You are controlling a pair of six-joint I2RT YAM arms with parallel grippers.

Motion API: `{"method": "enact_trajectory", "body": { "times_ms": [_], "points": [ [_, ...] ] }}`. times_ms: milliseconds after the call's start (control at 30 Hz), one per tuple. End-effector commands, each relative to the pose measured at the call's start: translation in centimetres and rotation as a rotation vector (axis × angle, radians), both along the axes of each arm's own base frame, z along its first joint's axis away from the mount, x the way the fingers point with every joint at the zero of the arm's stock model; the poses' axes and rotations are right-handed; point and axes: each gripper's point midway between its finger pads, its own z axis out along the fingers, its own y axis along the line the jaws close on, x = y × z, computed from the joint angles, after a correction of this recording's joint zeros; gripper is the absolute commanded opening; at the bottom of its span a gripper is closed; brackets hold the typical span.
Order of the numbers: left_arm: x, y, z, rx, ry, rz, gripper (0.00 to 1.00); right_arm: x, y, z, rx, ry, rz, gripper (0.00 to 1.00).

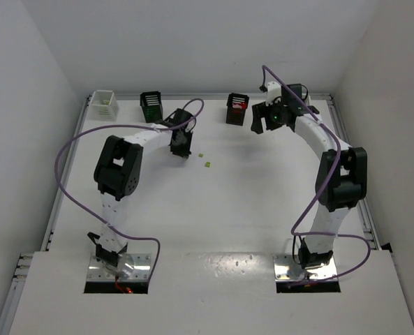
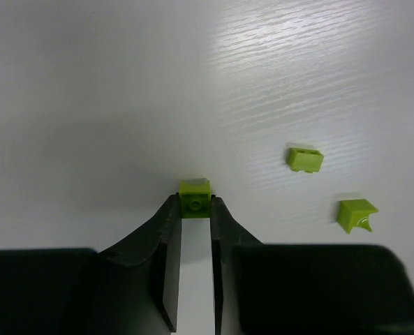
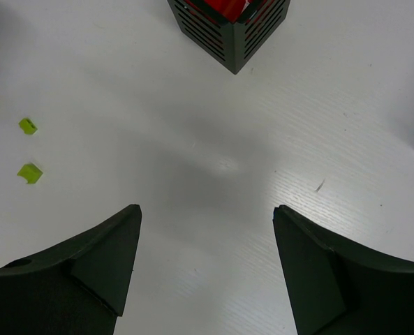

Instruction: Sort the legos into containers by color

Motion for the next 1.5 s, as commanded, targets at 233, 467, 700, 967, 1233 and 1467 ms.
{"method": "enact_trajectory", "body": {
  "times_ms": [233,467,700,967,1233,1467],
  "points": [
    [6.0,12.7,15.8,-0.058,-0.328,0.210,0.06,1.3,1.6,2.0,0.025,-0.072,0.088,0.77],
    [9.9,24.0,22.0,-0.067,-0.458,0.344,0.13,2.5,2.4,1.6,0.063,-0.058,0.097,0.77],
    [13.1,29.1,23.8,-0.031,-0.546,0.455,0.13,3.2,3.3,0.7,0.092,-0.031,0.089,0.77],
    [16.3,31.4,23.4,-0.021,-0.602,0.508,0.14,4.0,3.8,0.4,0.092,-0.035,0.085,0.77],
    [18.4,33.5,20.9,0.000,-0.609,0.544,0.14,4.3,3.9,-0.9,0.071,-0.017,0.073,0.77],
    [19.1,34.3,19.5,0.029,-0.605,0.560,0.27,4.9,4.2,-0.9,0.059,-0.027,0.069,0.77]
  ]
}}
